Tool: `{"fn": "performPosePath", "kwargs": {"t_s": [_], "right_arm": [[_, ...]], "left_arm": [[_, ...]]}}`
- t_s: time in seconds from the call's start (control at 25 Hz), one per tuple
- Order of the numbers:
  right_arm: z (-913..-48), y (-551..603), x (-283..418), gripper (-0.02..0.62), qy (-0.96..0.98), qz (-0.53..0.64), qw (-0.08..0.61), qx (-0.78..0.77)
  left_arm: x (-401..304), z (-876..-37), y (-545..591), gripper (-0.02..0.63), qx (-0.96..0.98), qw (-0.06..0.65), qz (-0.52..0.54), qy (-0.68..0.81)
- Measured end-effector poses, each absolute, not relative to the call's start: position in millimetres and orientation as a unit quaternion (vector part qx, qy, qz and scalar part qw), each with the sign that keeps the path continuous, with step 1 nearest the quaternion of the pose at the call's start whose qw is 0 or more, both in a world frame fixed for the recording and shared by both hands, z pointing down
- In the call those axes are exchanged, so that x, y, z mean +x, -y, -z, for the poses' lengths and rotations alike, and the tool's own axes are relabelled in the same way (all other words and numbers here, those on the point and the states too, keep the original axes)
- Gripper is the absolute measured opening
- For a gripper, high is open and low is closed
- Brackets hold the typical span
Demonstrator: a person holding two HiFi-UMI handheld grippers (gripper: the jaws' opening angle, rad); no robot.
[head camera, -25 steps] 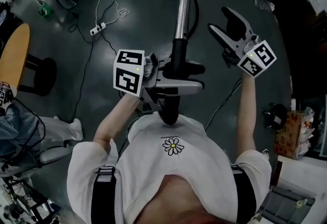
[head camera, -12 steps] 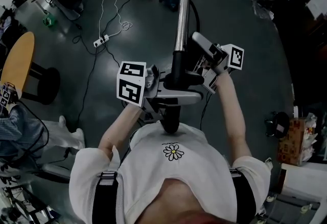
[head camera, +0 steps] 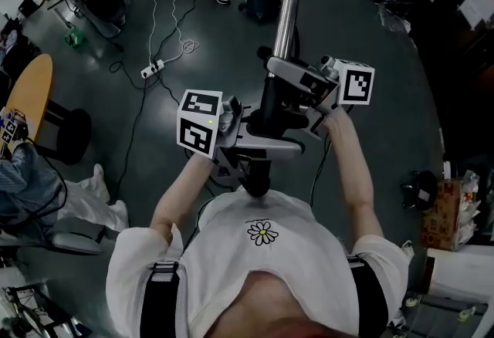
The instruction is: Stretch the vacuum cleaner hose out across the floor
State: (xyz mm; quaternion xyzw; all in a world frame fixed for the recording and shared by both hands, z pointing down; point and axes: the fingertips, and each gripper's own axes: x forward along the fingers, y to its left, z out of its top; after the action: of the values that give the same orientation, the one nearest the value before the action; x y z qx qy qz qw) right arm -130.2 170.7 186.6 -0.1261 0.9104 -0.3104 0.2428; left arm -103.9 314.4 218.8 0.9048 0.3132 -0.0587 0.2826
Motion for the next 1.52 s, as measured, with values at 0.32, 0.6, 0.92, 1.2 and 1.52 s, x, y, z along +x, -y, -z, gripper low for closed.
{"fn": "performPosePath", "kwargs": {"t_s": [0.32,0.6,0.92,1.2,1.52], "right_arm": [[-189,-182,-111,0.341,-0.935,0.21,0.176,-0.224],[-214,-204,-104,0.342,-0.935,0.186,0.173,-0.249],[-236,-221,-107,0.342,-0.932,0.191,0.161,-0.264],[-230,-234,-107,0.342,-0.934,0.172,0.164,-0.267],[-231,-242,-112,0.342,-0.935,0.165,0.167,-0.264]], "left_arm": [[-100,-246,-298,0.245,0.929,0.249,0.058,-0.268],[-107,-272,-305,0.233,0.932,0.254,0.036,-0.257],[-111,-285,-319,0.233,0.925,0.261,0.023,-0.276],[-110,-282,-330,0.229,0.922,0.258,0.027,-0.286],[-115,-283,-337,0.224,0.922,0.265,0.031,-0.28]]}}
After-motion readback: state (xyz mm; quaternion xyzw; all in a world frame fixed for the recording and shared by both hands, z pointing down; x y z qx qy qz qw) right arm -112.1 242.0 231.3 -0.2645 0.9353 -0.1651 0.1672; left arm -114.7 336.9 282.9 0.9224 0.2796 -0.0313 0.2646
